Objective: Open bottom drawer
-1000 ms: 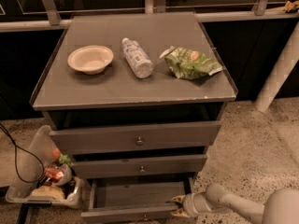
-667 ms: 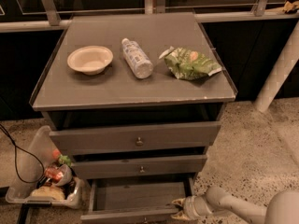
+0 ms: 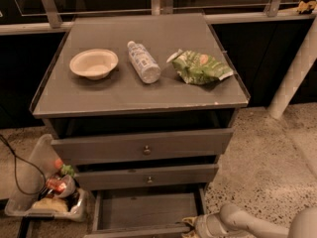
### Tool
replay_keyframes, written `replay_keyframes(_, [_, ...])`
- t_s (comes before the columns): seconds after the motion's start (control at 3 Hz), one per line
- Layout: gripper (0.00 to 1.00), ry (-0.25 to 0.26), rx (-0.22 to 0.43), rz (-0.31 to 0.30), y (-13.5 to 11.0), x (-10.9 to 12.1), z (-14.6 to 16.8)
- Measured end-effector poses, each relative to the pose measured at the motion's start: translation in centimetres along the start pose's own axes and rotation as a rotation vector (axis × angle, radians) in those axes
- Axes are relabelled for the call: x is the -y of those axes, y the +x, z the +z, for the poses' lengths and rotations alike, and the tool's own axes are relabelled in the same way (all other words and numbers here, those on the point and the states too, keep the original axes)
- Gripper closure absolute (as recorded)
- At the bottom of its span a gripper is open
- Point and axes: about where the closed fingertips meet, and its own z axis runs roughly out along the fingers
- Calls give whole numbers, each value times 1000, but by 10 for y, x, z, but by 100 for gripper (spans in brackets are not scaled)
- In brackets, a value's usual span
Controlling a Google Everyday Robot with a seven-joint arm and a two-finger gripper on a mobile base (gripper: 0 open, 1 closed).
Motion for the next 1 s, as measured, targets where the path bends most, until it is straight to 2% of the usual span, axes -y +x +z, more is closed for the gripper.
replay_keyframes(0.33, [100,0,0,0,-1,0,-1])
replay_keyframes(0.67, [82,0,0,0,-1,0,-1])
replay_keyframes(1.0, [59,0,0,0,-1,0,-1])
